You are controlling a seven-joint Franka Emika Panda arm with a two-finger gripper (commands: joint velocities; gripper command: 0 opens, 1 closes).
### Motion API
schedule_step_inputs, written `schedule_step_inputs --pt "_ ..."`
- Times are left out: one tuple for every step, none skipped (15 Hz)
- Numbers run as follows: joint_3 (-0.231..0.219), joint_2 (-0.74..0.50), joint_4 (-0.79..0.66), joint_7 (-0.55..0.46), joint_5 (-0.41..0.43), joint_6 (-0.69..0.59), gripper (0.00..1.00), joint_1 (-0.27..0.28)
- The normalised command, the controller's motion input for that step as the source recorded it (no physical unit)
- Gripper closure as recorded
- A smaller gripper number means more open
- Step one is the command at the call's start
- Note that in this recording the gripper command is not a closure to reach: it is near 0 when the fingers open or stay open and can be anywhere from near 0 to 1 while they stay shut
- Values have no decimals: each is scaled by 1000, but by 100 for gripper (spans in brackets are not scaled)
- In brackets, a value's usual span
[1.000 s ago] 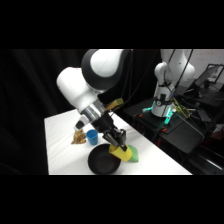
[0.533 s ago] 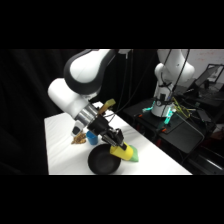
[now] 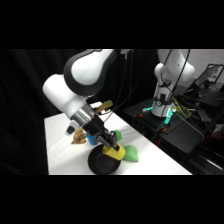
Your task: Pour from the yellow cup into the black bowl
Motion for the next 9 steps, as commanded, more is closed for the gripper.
schedule_step_inputs --pt "-134 -610 -626 182 -346 541 14 186" --pt "-128 -669 -709 184 -333 575 14 171" --pt "-126 -743 -802 188 -317 603 14 147" --pt "-130 -761 -833 194 -322 613 14 132" --pt "-139 -787 -870 204 -319 622 14 109" --pt "-148 -772 -863 217 -317 633 14 94" --pt "-162 -764 -865 216 -313 643 14 68" --pt "-174 -721 -833 239 -318 649 13 56" --pt "-189 -691 -820 253 -309 662 14 31"
